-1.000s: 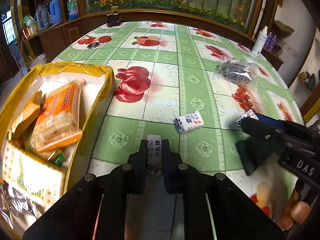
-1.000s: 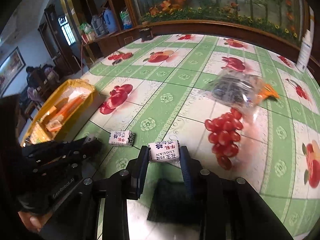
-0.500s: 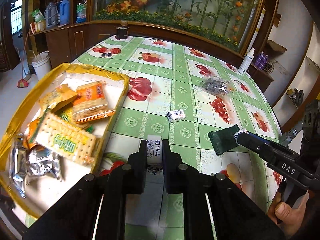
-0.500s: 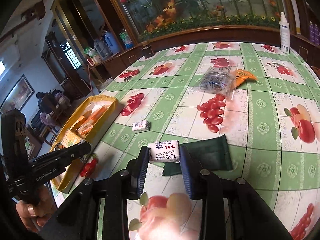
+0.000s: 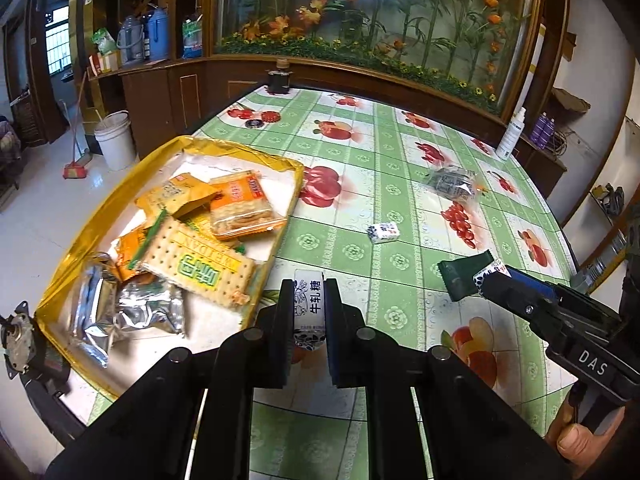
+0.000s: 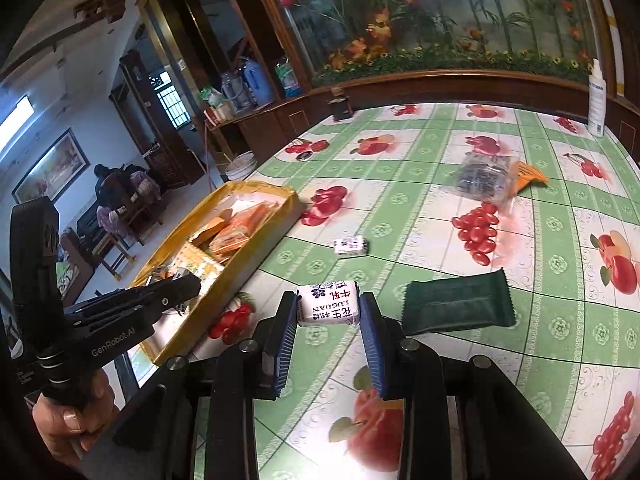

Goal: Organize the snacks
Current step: 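Carry both white candy boxes with both tools over the tray, then open both tools to drop the white candy boxes into the tray, then move both tools back over the remaining white candy box and clear bag, then grasp the last white candy box with the left tool while the right tool grasps the clear snack bag, then carry the candy box and clear snack bag with both tools over the tray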

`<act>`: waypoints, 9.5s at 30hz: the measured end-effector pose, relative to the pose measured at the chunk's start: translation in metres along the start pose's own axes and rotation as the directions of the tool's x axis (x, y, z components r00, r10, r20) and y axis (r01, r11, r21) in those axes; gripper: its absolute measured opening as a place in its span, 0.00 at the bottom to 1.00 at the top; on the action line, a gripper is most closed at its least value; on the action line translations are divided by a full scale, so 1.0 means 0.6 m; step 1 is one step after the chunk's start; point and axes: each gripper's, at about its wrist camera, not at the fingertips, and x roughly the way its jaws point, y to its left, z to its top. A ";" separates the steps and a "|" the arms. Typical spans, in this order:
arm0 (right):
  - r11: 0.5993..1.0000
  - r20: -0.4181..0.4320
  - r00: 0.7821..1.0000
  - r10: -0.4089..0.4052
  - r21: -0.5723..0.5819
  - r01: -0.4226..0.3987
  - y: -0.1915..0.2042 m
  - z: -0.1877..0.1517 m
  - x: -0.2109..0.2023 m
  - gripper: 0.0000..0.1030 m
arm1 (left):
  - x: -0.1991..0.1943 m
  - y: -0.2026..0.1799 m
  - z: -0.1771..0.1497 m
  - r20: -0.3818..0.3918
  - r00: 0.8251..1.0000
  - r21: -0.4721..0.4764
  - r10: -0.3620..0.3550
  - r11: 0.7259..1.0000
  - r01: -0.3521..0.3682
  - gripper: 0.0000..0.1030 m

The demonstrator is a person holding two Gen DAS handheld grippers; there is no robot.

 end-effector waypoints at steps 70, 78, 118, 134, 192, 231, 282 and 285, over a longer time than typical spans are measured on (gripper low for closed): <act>0.991 -0.077 0.990 0.118 -0.053 -0.123 0.092 0.020 0.100 0.59 | -0.015 0.122 -0.025 0.013 0.980 -0.123 0.199 0.973 -0.196 0.51; 0.997 -0.036 0.997 0.072 0.043 -0.070 0.006 0.000 0.052 0.60 | -0.023 0.080 -0.022 0.020 0.980 -0.069 0.198 0.978 -0.196 0.51; 0.979 0.062 0.985 -0.159 0.136 0.150 -0.201 0.087 0.026 0.73 | 0.158 -0.116 0.053 -0.112 0.993 0.148 0.035 0.989 -0.019 0.62; 0.984 0.090 0.981 -0.175 0.052 0.170 -0.266 0.186 0.096 0.78 | 0.243 -0.155 0.071 -0.188 0.980 0.331 -0.062 0.936 0.123 0.62; 0.951 -0.139 0.982 -0.127 -0.299 0.080 -0.147 0.164 0.201 0.70 | 0.182 -0.075 0.028 -0.236 0.953 0.093 -0.189 0.972 0.216 0.31; 0.991 -0.236 0.972 -0.010 -0.131 -0.022 -0.109 0.141 0.235 0.50 | 0.163 -0.059 0.013 -0.208 0.961 0.037 -0.184 0.980 0.196 0.31; 0.863 -0.017 0.876 0.483 0.182 -0.472 0.069 0.055 0.099 0.45 | -0.013 0.116 -0.011 0.038 0.993 -0.075 0.109 0.992 -0.106 0.31; 0.861 -0.039 0.871 0.490 0.178 -0.476 0.087 0.062 0.121 0.45 | -0.007 0.134 -0.011 0.030 0.992 -0.095 0.119 0.989 -0.115 0.31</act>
